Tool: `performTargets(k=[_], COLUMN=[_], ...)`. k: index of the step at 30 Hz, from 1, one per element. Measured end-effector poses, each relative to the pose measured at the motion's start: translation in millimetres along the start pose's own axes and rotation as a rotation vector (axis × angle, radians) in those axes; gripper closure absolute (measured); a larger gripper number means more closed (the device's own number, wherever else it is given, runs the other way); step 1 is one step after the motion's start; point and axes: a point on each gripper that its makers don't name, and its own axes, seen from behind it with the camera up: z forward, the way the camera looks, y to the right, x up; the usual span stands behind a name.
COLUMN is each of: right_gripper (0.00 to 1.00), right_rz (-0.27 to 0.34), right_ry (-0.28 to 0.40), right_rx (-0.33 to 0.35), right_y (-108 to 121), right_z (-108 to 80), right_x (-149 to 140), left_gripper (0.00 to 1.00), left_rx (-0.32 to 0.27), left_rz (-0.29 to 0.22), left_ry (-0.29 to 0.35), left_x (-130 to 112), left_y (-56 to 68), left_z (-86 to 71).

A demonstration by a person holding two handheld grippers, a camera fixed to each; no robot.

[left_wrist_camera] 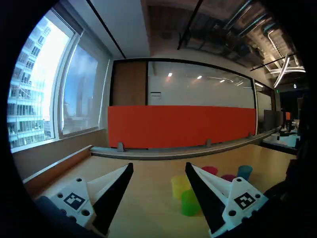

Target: Pour water

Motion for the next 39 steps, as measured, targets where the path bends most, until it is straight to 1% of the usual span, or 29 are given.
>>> performTargets(k=[3,8,11,14,17,20,24,29,35,39], right_gripper=[0.01,0.01,0.01,0.01,0.01,0.01,0.01,0.01,0.01,0.01], right_rz=[0.01,0.013,0.004,-0.01,-0.019,-0.009,0.013,0.01,0.033,0.029], right_ry=[-0.009,-0.007,-0.015,-0.02,-0.014,-0.009,-0.014,-0.031,-0.03,-0.036], right_rx=[0.015,0.039,0.05,0.056,0.067,0.08,0.099,0.139,0.234,0.318], right_y=[-0.5,-2.5,-2.9,-3.1,-5.1,-8.7,-11.6,-18.3,-34.1,-50.7], right_z=[3.4,7.6,10.5,12.5,12.7,12.1,13.0,13.4,13.8,10.7], right_x=[14.2,42.7,57.1,70.1,83.9,94.8,96.8,90.1,93.9,93.5], left_gripper=[0.02,0.02,0.02,0.02,0.02,0.02,0.02,0.02,0.02,0.02], left_rx=[-0.017,-0.031,-0.045,-0.048,-0.059,-0.08,-0.118,-0.178,-0.267,-0.311], left_rz=[-0.002,-0.003,0.009,0.017,0.008,-0.007,-0.019,-0.024,-0.024,-0.024], left_ry=[-0.006,-0.024,-0.036,-0.048,-0.053,-0.054,-0.058,-0.059,-0.043,-0.05], left_x=[11.7,31.2,41.7,50.8,60.4,69.6,75.2,80.1,85.7,84.4], left_y=[8.4,14.6,18.7,20.1,21.0,23.4,29.3,38.6,54.7,61.4], left_z=[9.6,20.1,26.2,29.9,33.0,36.8,40.1,40.5,38.3,37.7])
